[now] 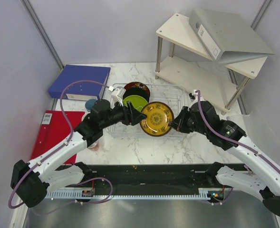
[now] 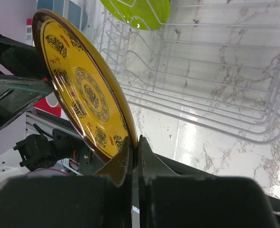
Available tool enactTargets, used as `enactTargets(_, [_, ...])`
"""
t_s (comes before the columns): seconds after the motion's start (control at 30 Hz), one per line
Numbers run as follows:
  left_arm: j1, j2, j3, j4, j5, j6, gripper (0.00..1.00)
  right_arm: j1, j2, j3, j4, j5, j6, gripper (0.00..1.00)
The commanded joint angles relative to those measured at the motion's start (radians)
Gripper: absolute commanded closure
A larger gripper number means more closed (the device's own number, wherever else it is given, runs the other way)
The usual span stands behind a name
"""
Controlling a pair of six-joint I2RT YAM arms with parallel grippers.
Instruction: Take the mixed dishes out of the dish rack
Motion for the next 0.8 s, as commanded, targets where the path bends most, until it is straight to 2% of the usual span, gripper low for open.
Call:
enactTargets(0.0, [-0.005,0.005,-0.007,0.064,0.037,-0.006,0.45,0.0,0.016,-0.006,0.096,-0.054,-0.013,1.0])
enactTargets(0.17, [-0.005,-0.008,-0.022,0.064,0.037,0.008,0.72,0.001,0.019,-0.012,0.114,-0.061,-0.015,1.0])
enactTargets(0.2, [-0.005,-0.013,-0.024,0.064,0.039,0.011,0.87,-0.002,0.019,-0.012,0.114,-0.059,-0.016,1.0])
enactTargets(0.23, [-0.005,-0.018,-0.025,0.058,0.036,0.013,0.97,0.0,0.019,-0.014,0.114,-0.059,-0.018,1.0])
enactTargets(0.53, [-0.005,-0.105,-0.035,-0.004,0.011,0.033,0.98,0.0,0.02,-0.017,0.119,-0.035,-0.044,1.0])
enactTargets(0.57, [-0.005,-0.107,-0.028,-0.03,0.013,0.034,0.98,0.0,0.025,-0.014,0.119,-0.035,-0.05,0.88])
enactTargets(0.6, [-0.005,-0.108,-0.009,-0.067,0.013,0.036,0.98,0.0,0.029,-0.012,0.116,-0.012,-0.064,0.53])
enactTargets(0.63, [-0.005,-0.113,0.002,-0.092,0.014,0.036,0.98,0.0,0.034,-0.011,0.11,0.004,-0.064,0.4])
enactTargets(0.7, [-0.004,-0.122,0.036,-0.172,0.008,0.036,0.98,0.0,0.033,-0.012,0.09,0.089,-0.067,0.19])
enactTargets(0.77, [-0.004,-0.142,0.057,-0.228,0.005,0.036,0.98,0.0,0.034,-0.019,0.074,0.169,-0.082,0.09])
